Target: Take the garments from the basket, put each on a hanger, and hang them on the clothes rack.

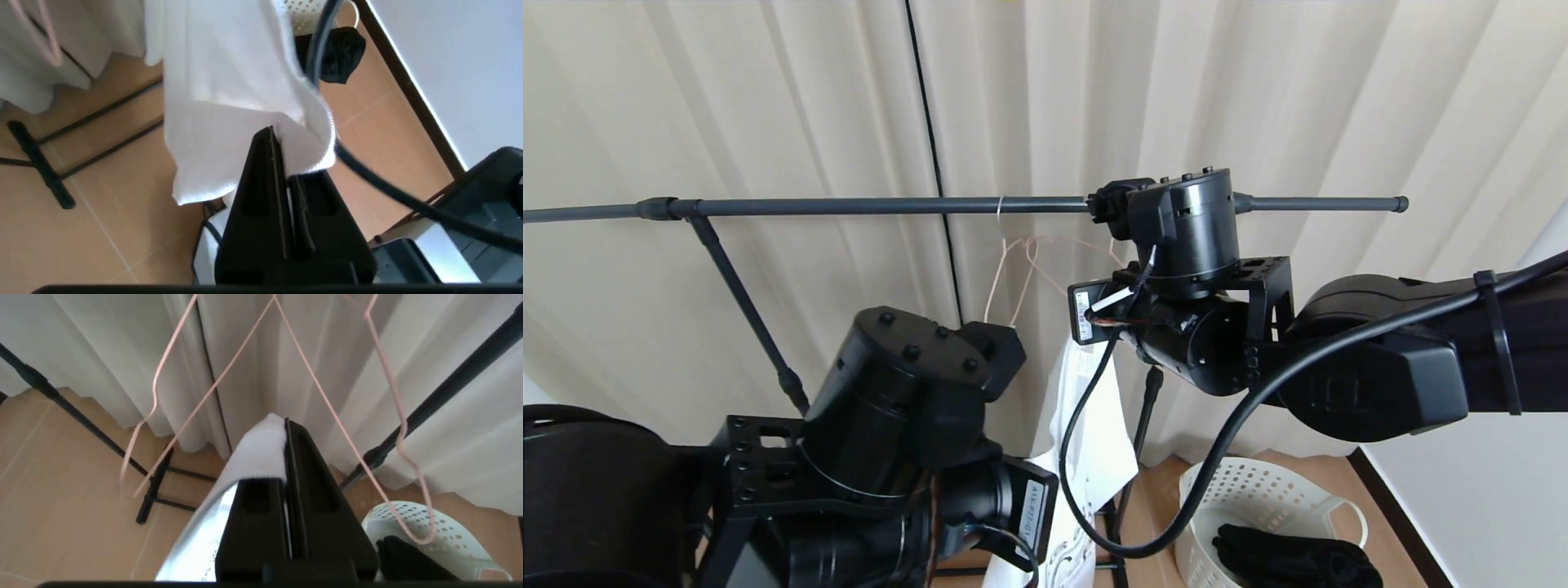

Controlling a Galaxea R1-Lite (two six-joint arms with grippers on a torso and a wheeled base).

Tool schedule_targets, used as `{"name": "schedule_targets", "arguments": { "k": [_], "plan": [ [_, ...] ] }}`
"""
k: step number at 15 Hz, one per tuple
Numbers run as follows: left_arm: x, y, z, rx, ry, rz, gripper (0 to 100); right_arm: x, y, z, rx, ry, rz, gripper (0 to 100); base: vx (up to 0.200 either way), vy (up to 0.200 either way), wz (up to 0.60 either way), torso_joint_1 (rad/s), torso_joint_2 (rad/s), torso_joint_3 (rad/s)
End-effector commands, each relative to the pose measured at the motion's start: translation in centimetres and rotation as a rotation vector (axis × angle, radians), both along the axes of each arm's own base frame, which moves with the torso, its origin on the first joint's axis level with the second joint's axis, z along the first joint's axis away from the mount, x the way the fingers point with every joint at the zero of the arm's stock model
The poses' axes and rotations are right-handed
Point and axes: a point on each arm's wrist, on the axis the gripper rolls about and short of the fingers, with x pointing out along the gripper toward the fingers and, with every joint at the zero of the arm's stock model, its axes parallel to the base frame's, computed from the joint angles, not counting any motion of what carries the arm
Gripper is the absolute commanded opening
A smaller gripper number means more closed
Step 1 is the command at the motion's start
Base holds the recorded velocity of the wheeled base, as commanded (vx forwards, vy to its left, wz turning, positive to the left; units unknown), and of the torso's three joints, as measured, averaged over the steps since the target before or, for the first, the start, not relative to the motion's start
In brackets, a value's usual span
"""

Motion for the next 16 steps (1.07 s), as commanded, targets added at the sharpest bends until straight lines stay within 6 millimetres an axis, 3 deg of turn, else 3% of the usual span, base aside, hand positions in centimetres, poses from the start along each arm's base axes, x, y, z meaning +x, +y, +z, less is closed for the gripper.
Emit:
{"name": "schedule_targets", "arguments": {
  "k": [1, 7, 10, 16],
  "plan": [
    [0.6, -2.1, -1.2, 0.009, 0.038, 0.0, 0, 0.3, 0.3, -0.4, 0.017, 0.01, -0.004, 0, 0.0, 0.0, 0.0, 0.0, 0.0, 0.0],
    [1.5, -1.3, -1.0, 0.027, 0.007, 0.086, 0, 0.0, -1.7, 0.8, 0.073, 0.011, -0.05, 0, 0.0, 0.0, 0.0, 0.0, 0.0, 0.0],
    [3.8, 1.2, -0.5, 0.018, -0.014, 0.203, 0, -2.1, -4.2, 1.9, 0.075, 0.002, -0.067, 0, 0.0, 0.0, 0.0, 0.0, 0.0, 0.0],
    [7.4, 1.0, 1.1, -0.034, -0.057, 0.278, 0, -4.8, -6.9, 1.4, 0.028, 0.011, -0.116, 0, 0.0, 0.0, 0.0, 0.0, 0.0, 0.0]
  ]
}}
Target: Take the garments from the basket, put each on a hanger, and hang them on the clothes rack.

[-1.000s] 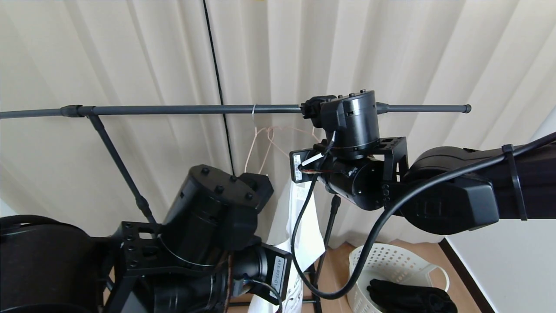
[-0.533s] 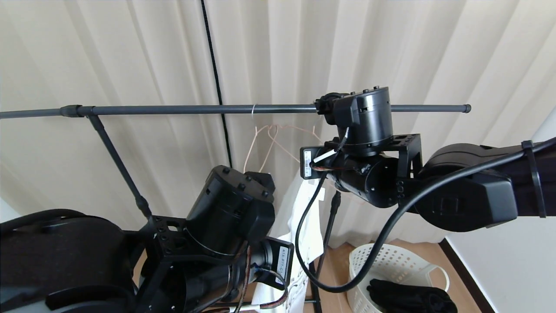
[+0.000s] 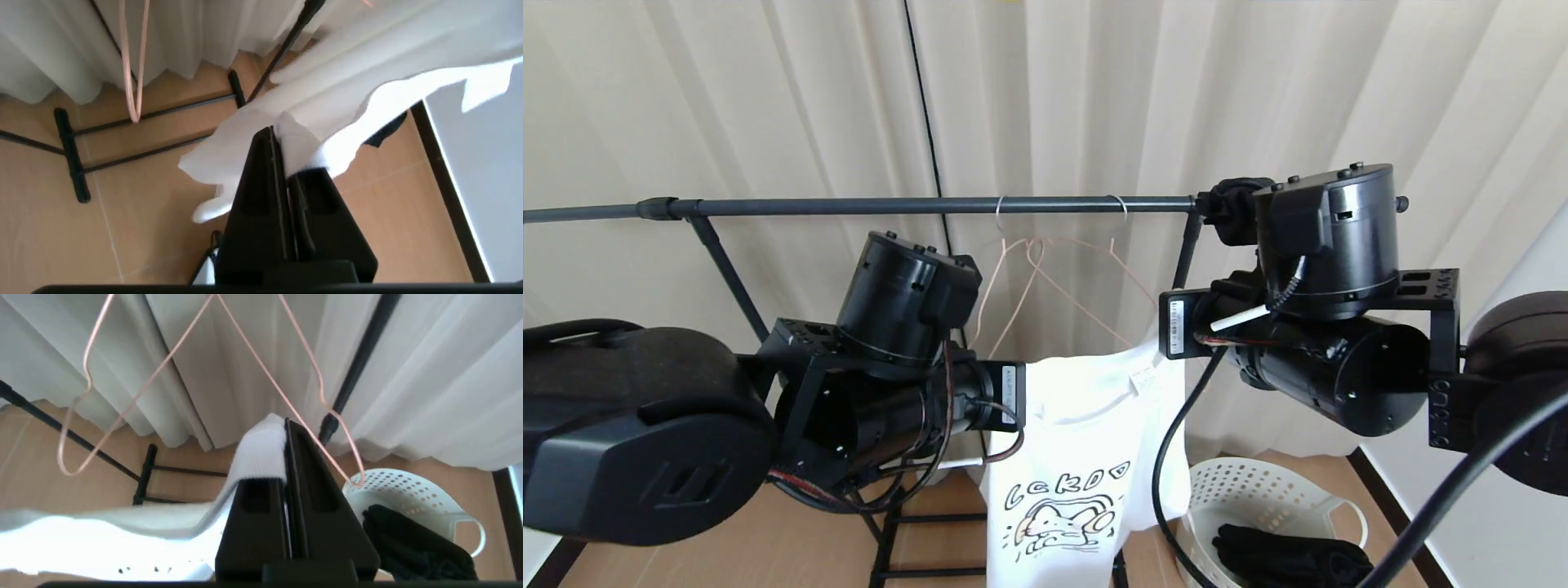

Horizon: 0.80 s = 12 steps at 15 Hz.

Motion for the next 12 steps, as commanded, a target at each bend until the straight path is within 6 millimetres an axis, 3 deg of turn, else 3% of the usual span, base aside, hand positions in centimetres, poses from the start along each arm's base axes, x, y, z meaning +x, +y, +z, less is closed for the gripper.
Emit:
{"name": "schedule_targets", "arguments": {
  "k": [1, 7, 12],
  "plan": [
    [1.3, -0.6, 0.2, -0.011, -0.01, 0.014, 0, -1.2, -1.3, 0.0, -0.008, -0.002, -0.018, 0, 0.0, 0.0, 0.0, 0.0, 0.0, 0.0],
    [1.9, -1.2, 0.8, -0.006, -0.077, -0.024, 0, -2.9, -3.0, -0.2, -0.03, -0.012, -0.072, 0, 0.0, 0.0, 0.0, 0.0, 0.0, 0.0],
    [1.9, -1.1, 0.9, -0.005, -0.082, -0.024, 0, -3.1, -3.0, -0.3, -0.024, -0.009, -0.063, 0, 0.0, 0.0, 0.0, 0.0, 0.0, 0.0]
  ]
}}
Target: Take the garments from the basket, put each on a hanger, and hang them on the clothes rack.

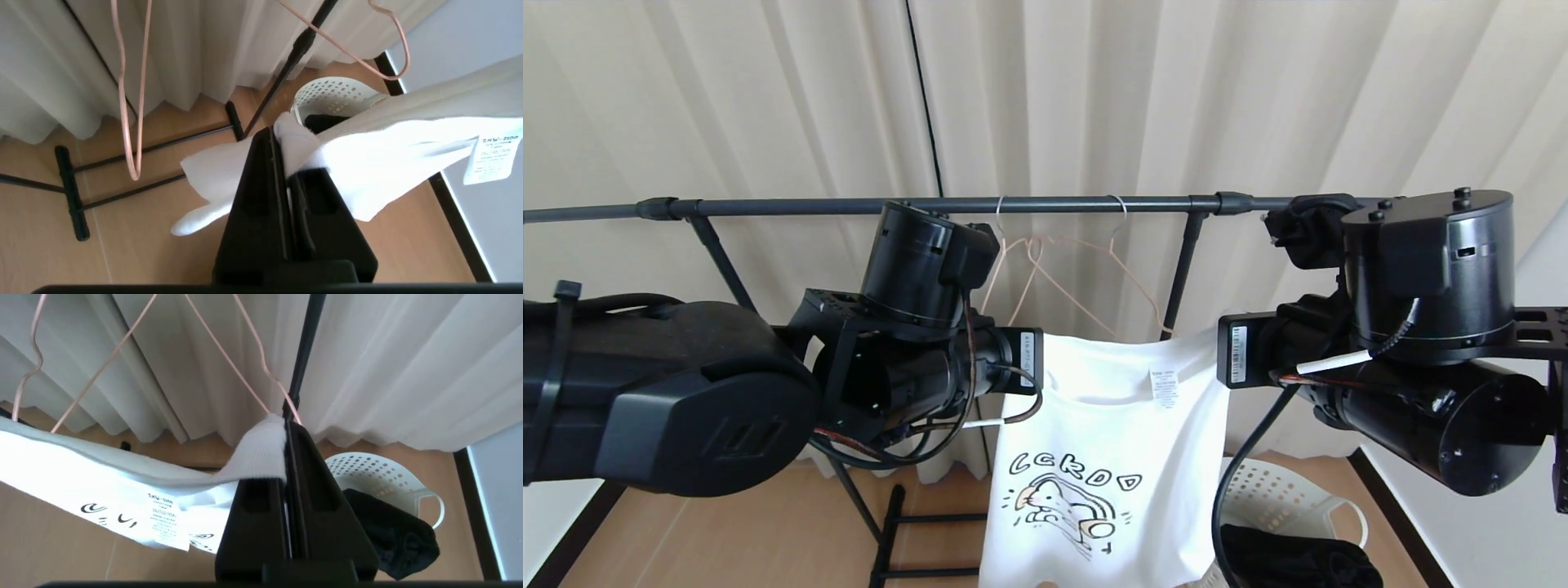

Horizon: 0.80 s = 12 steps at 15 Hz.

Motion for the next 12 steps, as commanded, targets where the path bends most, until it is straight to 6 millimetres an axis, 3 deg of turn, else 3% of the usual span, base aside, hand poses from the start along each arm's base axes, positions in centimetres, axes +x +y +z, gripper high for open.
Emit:
{"name": "schedule_targets", "arguments": {
  "k": [1, 4, 5, 9, 12],
  "plan": [
    [-0.1, 0.1, -0.1, 0.004, 0.005, 0.001, 0, -0.1, -0.1, 0.0, 0.003, 0.0, 0.001, 0, 0.0, 0.0, 0.0, 0.0, 0.0, 0.0],
    [-0.4, 0.4, -0.6, 0.033, 0.012, -0.007, 0, -0.1, -0.1, 0.0, 0.003, 0.002, 0.004, 0, 0.0, 0.0, 0.0, 0.0, 0.0, 0.0],
    [-0.7, 0.6, -0.7, 0.049, 0.009, -0.016, 100, -0.1, -0.1, 0.0, 0.007, 0.004, 0.01, 0, 0.0, 0.0, 0.0, 0.0, 0.0, 0.0],
    [-1.8, 1.7, -0.3, 0.066, -0.006, -0.032, 100, 0.0, -0.1, -0.1, 0.005, 0.007, 0.01, 0, 0.0, 0.0, 0.0, 0.0, 0.0, 0.0],
    [-1.5, 3.2, 0.1, 0.067, -0.011, -0.019, 100, 0.1, -0.1, -0.2, 0.007, 0.01, 0.014, 0, 0.0, 0.0, 0.0, 0.0, 0.0, 0.0]
  ]
}}
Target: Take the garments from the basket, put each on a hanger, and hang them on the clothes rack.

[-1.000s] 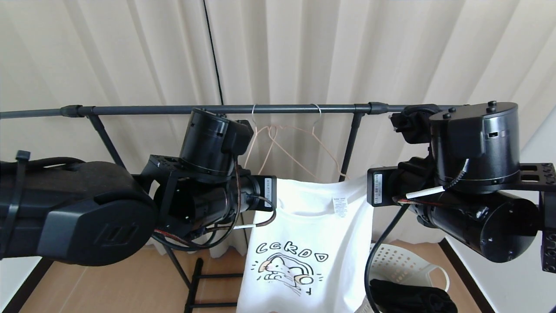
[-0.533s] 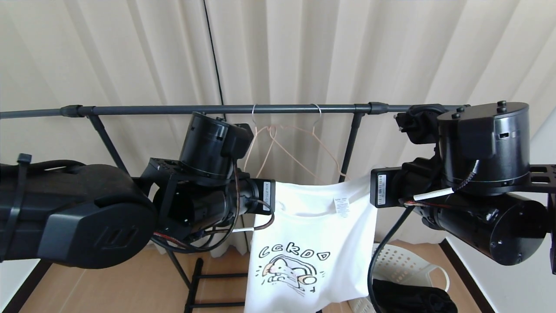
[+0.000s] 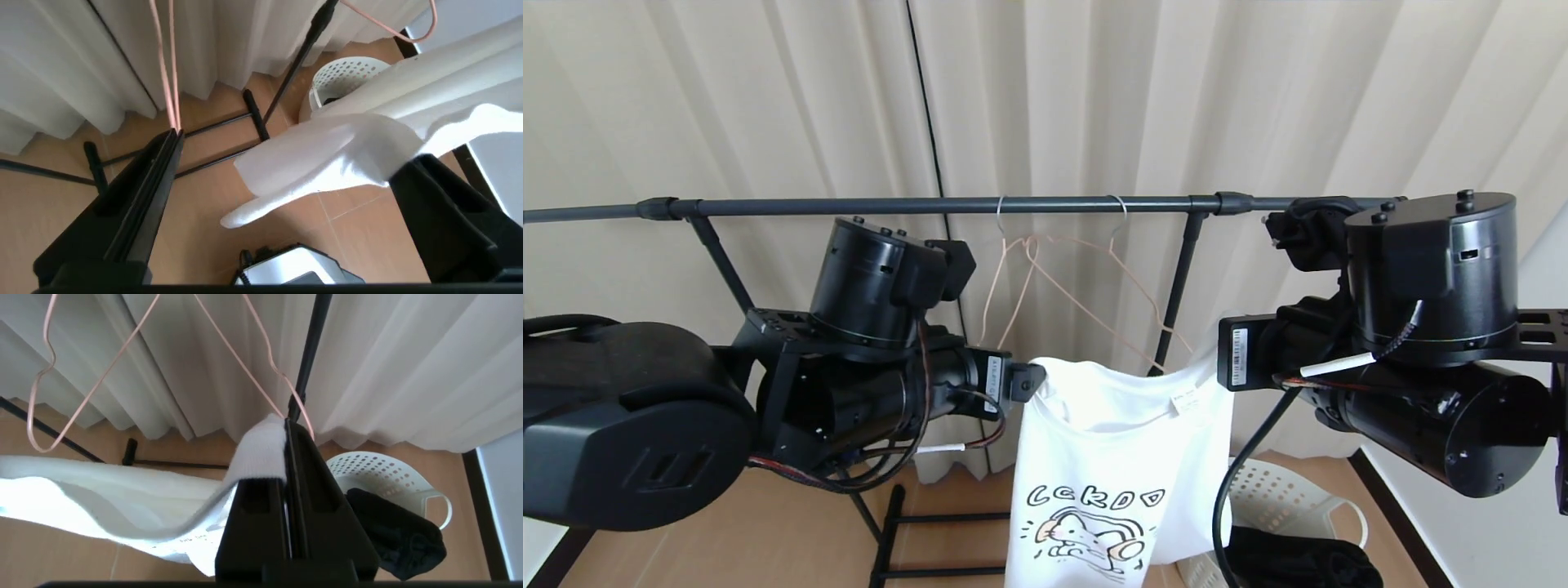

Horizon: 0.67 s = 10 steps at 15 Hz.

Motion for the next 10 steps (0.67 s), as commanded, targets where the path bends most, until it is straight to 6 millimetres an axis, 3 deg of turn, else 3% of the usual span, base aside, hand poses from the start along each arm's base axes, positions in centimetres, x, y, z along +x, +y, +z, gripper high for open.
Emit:
{"name": "schedule_targets", "arguments": {
  "k": [1, 3, 7, 10],
  "plan": [
    [-0.2, 1.1, 0.7, -0.025, -0.007, -0.006, 100, 0.3, -0.1, -0.2, -0.005, 0.005, -0.01, 0, 0.0, 0.0, 0.0, 0.0, 0.0, 0.0],
    [-0.3, 2.8, 0.8, -0.042, 0.01, -0.08, 100, 0.9, -0.4, -0.6, -0.01, 0.016, -0.027, 0, 0.0, 0.0, 0.0, 0.0, 0.0, 0.0],
    [1.1, 4.4, 0.8, -0.094, 0.04, -0.111, 100, 1.0, -0.6, -0.6, -0.01, 0.016, -0.036, 0, 0.0, 0.0, 0.0, 0.0, 0.0, 0.0],
    [4.7, 3.4, -0.3, -0.05, 0.042, -0.039, 100, 1.0, -0.7, -0.3, -0.005, 0.01, -0.036, 0, 0.0, 0.0, 0.0, 0.0, 0.0, 0.0]
  ]
}}
